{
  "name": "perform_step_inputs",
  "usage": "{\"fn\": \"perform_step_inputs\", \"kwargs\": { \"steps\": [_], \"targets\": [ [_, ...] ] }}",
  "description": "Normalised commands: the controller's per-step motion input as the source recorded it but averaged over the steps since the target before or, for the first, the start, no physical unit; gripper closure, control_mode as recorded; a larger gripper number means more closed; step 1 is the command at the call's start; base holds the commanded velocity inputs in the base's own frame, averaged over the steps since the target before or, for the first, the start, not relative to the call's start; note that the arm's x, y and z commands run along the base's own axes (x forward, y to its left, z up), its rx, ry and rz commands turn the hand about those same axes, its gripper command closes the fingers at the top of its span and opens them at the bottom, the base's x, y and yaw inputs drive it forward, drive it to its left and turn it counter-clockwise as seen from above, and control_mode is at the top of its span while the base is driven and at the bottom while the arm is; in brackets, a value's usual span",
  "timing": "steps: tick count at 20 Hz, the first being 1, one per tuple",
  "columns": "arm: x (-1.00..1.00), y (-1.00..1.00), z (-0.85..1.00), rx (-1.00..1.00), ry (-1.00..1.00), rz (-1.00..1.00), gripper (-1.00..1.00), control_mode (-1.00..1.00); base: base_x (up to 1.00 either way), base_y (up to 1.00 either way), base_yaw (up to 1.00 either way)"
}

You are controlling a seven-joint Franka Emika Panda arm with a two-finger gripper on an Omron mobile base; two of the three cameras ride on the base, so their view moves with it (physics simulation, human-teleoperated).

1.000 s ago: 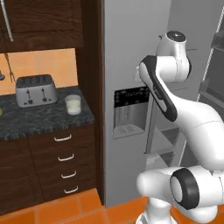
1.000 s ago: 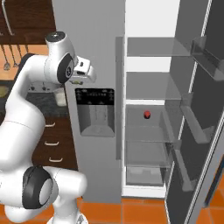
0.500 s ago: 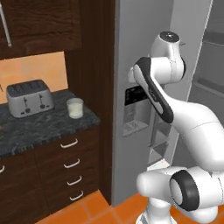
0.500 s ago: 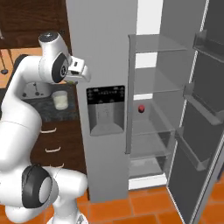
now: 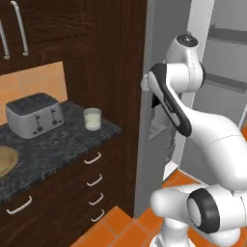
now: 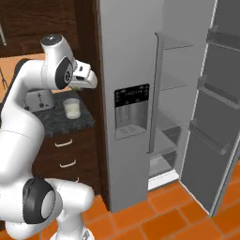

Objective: Grab a lemon wedge from the fridge and one ice cube from the ice bowl, and put them in the glass of lemonade.

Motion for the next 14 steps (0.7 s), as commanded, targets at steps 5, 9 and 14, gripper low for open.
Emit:
{"fn": "perform_step_inputs", "kwargs": {
  "steps": [5,9,14],
  "targets": [
    [0.0,0.0,0.0,0.0,0.0,0.0,1.0,1.0,0.18,1.0,-0.47],
    [0.0,0.0,0.0,0.0,0.0,0.0,1.0,1.0,0.52,1.0,-0.46],
    [0.0,0.0,0.0,0.0,0.0,0.0,1.0,1.0,0.48,1.0,-0.43]
  ]
}}
